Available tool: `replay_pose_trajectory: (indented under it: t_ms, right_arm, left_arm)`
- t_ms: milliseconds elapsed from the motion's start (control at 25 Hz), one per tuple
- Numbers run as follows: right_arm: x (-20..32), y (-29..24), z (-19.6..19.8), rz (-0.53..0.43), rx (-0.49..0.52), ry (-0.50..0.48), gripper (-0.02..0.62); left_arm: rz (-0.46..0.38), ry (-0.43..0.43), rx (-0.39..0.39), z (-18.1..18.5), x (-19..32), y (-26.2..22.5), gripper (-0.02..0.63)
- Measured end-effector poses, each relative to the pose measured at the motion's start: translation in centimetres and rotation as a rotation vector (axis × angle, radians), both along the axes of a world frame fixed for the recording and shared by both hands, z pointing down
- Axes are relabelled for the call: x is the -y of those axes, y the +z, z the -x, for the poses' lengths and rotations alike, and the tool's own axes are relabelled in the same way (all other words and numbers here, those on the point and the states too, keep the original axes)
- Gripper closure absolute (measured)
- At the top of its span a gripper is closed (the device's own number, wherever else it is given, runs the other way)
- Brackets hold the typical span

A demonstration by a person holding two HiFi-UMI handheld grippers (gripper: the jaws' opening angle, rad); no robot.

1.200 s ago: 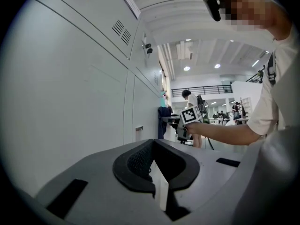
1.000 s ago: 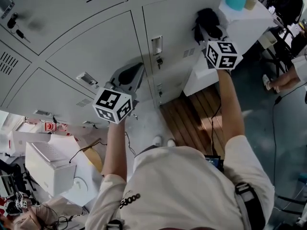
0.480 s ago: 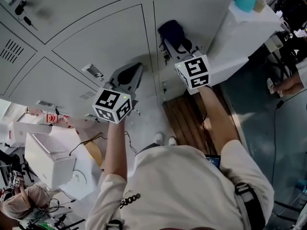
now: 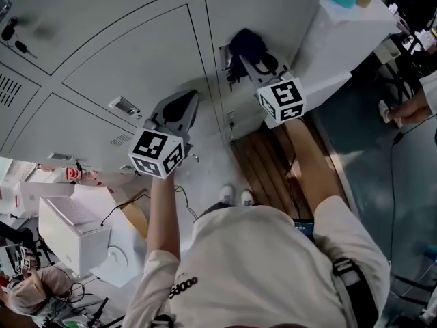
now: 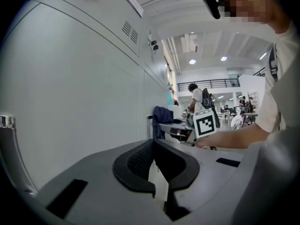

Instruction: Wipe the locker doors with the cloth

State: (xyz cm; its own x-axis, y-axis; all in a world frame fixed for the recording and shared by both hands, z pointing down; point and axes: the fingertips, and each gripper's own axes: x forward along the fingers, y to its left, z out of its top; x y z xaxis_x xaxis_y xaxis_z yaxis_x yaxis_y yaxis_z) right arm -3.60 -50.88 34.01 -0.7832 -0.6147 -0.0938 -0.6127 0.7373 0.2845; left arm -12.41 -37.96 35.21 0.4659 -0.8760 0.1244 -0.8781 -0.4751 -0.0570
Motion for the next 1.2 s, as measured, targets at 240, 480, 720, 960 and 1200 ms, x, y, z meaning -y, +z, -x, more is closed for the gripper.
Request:
replay_pose_trajectory:
  t_ms: [240,480,720,960,1200]
  right_arm:
    - [7.6,3.1,-10.1,0.085,0.025,0.207,0.505]
    - [11.4,6.8,-15.7,0.214,-0.070,0.427,0.507]
    - [6.8,8.3,-8.5,0.112,-0.142,0.274,0.507]
    - [1.6,11.9,-1.2,0.237,-0.026,0.083,0.505]
    - [-1.0,13.9,2.5,0.331,0.021,-0.048,0.505]
  left_arm:
    - [0.013,0.011,0.022,-0.3,0.6,0.4,0.588]
    - [0.022,0.031,0.023,-1.2,1.0,0.8,0.588]
    - [0.026,0.017,0.008,-1.2,0.8,1.2,0.588]
    - [0.035,-0.006,-0.006,-0.5,0.2,1.6,0.588]
    - [0.046,-0.012,-0.013,-0.7,-0.3,2.0,0.588]
